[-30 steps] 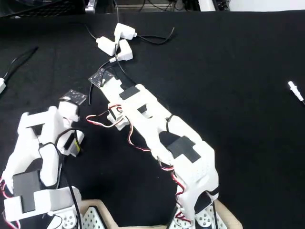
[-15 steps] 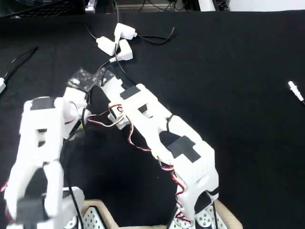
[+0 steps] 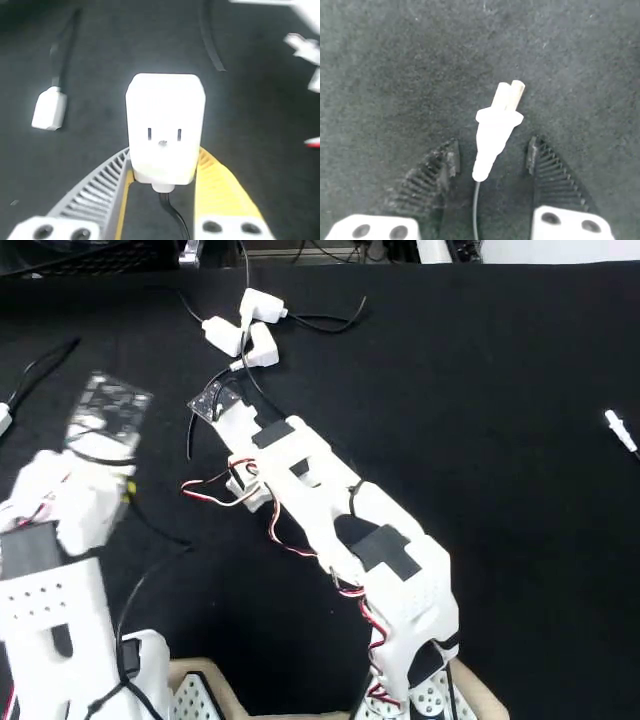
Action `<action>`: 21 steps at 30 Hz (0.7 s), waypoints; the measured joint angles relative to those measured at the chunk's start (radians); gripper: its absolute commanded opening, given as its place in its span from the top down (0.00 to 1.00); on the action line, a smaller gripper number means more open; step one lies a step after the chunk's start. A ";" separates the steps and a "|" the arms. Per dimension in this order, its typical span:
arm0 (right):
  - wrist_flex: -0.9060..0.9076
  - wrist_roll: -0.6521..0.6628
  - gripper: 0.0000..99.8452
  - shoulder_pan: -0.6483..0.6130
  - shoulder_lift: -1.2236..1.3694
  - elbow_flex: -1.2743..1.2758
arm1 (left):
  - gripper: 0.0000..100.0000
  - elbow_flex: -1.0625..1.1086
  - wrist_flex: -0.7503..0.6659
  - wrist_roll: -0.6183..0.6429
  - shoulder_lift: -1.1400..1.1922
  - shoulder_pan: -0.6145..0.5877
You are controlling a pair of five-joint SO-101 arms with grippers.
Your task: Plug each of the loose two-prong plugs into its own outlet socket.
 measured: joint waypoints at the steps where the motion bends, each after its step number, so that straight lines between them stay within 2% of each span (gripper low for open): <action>1: 0.000 0.000 0.76 0.000 0.000 0.000 | 0.97 0.003 -0.038 0.000 -0.020 -0.044; 6: 0.000 0.000 0.76 0.000 0.000 0.000 | 0.97 0.123 -0.249 -0.009 -0.064 -0.247; 13: 0.000 0.000 0.76 0.000 0.000 0.000 | 0.97 0.400 -0.463 -0.222 -0.066 -0.440; 17: 0.000 0.000 0.76 0.000 0.000 0.000 | 0.97 0.543 -0.680 -0.249 -0.066 -0.594; 21: 0.000 0.000 0.76 0.000 0.000 0.000 | 0.97 0.747 -0.904 -0.351 -0.068 -0.654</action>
